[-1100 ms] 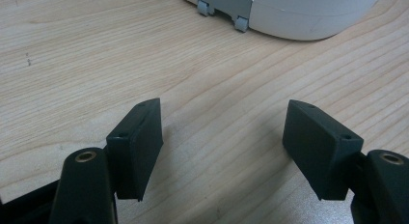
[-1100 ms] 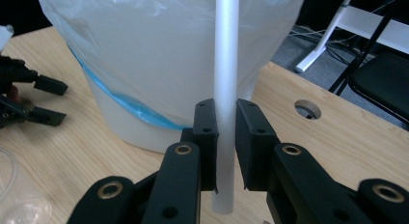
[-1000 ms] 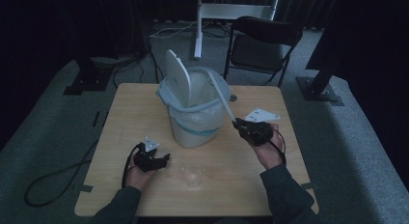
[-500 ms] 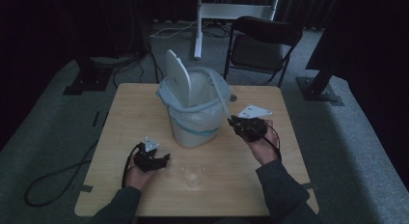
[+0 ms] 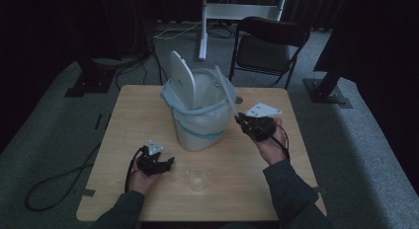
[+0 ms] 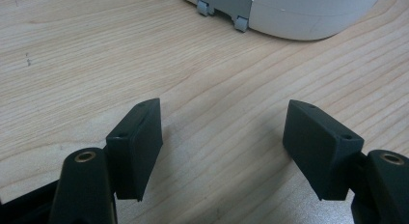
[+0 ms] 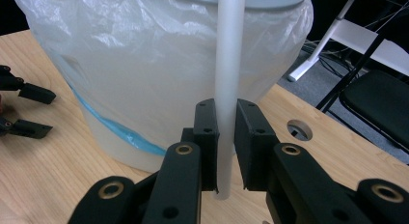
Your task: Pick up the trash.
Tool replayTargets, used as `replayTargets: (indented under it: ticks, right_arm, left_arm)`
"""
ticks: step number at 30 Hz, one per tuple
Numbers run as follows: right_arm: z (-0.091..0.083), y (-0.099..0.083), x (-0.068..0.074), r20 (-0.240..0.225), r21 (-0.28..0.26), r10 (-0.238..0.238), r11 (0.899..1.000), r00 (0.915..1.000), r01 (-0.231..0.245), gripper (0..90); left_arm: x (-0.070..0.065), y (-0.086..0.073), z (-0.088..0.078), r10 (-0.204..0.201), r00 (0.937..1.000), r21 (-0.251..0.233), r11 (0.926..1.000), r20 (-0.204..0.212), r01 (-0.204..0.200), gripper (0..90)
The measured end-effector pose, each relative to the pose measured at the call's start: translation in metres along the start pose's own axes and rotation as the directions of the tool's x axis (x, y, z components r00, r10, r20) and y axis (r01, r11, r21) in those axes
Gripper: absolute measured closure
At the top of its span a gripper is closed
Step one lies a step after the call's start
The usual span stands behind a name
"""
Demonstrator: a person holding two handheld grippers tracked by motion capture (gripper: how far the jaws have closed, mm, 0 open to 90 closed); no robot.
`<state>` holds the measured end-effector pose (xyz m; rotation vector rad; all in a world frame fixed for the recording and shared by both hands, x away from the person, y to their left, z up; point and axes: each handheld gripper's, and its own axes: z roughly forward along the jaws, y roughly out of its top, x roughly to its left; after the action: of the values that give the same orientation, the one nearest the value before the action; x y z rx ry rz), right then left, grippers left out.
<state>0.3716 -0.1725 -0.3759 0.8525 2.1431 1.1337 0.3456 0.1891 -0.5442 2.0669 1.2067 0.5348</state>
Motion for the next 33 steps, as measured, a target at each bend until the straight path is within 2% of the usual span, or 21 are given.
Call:
replayTargets:
  ticks: [11, 26, 33]
  right_arm:
    - [-0.002, 0.01, -0.003, 0.009, -0.006, -0.025, 1.0, 0.9996, 0.025, 79.4]
    - [-0.005, 0.028, -0.01, 0.014, -0.037, -0.032, 0.999, 0.9994, 0.032, 79.4]
    - [-0.006, 0.035, -0.014, 0.014, -0.054, -0.021, 0.998, 0.9997, 0.022, 79.4]
  left_arm:
    - [0.0, 0.0, 0.0, 0.0, 1.0, 0.0, 1.0, 0.0, 0.0, 30.6]
    - [0.0, 0.0, 0.0, 0.0, 1.0, 0.001, 1.0, 0.0, 0.0, 30.7]
    - [0.0, 0.0, 0.0, 0.0, 1.0, 0.002, 1.0, 0.0, 0.0, 30.7]
